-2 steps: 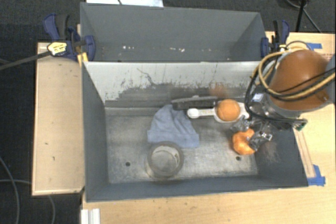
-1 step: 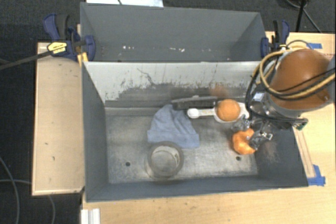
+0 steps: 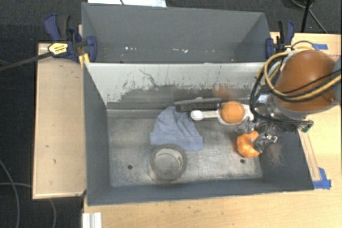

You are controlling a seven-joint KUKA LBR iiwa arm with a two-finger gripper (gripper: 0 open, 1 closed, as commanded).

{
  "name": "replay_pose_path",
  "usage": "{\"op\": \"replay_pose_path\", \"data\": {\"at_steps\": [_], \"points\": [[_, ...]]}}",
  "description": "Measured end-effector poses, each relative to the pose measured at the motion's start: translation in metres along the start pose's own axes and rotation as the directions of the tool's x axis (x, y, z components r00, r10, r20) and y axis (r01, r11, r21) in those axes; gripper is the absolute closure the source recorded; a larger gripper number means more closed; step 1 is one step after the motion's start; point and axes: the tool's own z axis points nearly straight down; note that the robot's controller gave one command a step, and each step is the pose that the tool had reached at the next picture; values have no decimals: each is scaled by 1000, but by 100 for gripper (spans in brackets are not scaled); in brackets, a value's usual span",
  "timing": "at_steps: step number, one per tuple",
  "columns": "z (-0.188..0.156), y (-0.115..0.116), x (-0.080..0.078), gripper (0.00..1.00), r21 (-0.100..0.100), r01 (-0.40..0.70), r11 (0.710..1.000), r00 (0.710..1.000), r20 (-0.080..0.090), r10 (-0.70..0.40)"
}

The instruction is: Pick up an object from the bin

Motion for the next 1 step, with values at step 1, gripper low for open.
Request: {"op": "replay_pose_path", "data": {"at_steps": [1], "points": [[0,0,0,100,0,0,1000,1000,0,0]]}}
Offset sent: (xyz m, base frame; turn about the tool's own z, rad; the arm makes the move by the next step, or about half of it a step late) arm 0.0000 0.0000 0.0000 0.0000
